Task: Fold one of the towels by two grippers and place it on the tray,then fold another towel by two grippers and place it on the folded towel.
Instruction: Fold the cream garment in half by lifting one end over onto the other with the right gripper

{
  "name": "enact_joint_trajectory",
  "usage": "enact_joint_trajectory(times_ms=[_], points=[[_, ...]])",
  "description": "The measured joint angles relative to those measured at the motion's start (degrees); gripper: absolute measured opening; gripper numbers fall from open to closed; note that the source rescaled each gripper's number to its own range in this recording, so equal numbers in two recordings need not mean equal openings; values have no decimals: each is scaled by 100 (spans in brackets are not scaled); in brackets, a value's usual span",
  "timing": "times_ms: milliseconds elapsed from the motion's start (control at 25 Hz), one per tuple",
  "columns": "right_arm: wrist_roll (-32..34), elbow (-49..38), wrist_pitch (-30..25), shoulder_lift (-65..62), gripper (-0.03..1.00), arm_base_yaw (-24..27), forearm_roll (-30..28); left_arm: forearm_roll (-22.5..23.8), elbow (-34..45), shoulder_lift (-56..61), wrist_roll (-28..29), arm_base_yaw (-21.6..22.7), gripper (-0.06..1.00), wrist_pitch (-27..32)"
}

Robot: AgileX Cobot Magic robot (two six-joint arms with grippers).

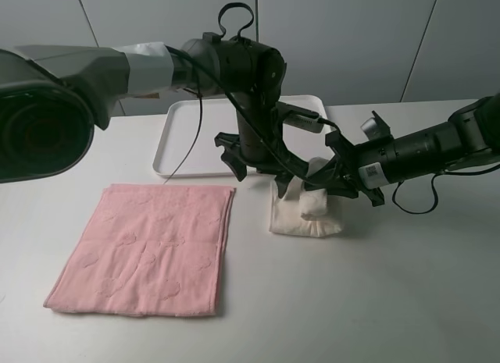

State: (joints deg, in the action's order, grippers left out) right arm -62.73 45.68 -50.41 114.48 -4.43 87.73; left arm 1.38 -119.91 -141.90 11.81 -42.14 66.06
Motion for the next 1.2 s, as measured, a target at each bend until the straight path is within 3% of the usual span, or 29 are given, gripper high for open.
enact_joint_trajectory(times_ms=[440,680,1040,1200], points=[[-63,0,0,0,5,-9,213,191,-922,0,-177,222,98,366],[-194,-2,-151,0,43,-169,635,253,-989,0,-280,222,98,366],[-375,-2,-287,0,60,-220,669,298,-989,0,-420,235,98,366],[-386,-2,-309,0,62,-91,681,249,-989,0,-462,318,98,366]])
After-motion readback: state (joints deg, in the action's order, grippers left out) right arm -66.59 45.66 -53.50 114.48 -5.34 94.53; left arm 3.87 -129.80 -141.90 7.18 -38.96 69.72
